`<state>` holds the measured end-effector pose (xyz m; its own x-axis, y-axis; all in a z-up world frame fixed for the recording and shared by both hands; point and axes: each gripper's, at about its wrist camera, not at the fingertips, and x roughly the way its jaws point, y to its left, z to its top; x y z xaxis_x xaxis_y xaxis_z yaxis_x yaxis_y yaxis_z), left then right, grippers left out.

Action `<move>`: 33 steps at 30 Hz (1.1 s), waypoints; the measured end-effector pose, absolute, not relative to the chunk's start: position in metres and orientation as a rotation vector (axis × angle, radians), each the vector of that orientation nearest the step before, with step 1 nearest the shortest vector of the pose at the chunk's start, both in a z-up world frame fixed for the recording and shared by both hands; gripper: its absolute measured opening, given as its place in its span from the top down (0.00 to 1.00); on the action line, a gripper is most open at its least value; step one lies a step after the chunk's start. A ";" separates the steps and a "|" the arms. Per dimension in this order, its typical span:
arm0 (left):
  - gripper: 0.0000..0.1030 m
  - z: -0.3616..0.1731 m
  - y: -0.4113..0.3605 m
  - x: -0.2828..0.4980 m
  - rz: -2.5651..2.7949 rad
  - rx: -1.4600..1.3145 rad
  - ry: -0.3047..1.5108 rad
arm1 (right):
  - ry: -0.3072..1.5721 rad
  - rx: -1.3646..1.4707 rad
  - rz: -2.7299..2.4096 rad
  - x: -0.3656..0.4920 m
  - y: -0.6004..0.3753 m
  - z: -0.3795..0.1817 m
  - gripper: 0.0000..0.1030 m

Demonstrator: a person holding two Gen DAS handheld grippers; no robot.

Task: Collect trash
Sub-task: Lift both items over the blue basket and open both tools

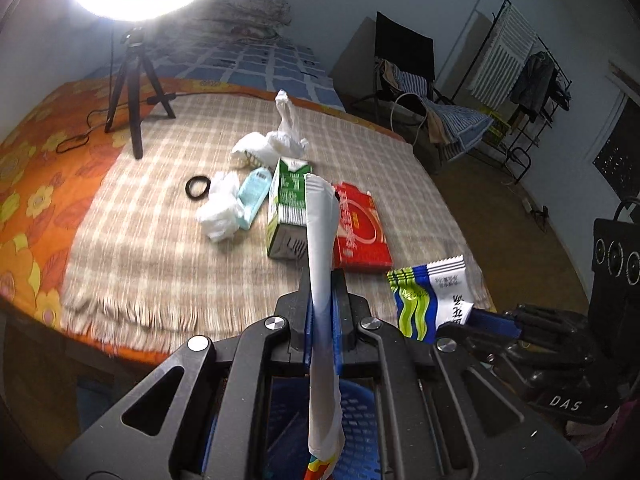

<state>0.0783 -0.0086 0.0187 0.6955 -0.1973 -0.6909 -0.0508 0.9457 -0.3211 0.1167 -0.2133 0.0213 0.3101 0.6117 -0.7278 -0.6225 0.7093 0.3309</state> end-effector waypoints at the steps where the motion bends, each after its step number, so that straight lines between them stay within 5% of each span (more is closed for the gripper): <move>1: 0.95 0.016 -0.008 0.075 -0.080 -0.328 0.805 | 0.962 -0.015 0.817 0.113 -0.213 0.018 0.77; 33: 0.95 -0.074 -0.040 0.024 -0.053 -0.221 0.950 | 1.234 -0.053 0.777 0.060 -0.221 -0.092 0.74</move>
<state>0.0239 -0.0397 -0.0737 0.5824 -0.1419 -0.8005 -0.0520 0.9761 -0.2109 0.0605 -0.2207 -0.0924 0.1130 0.5018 -0.8576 -0.5566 0.7469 0.3637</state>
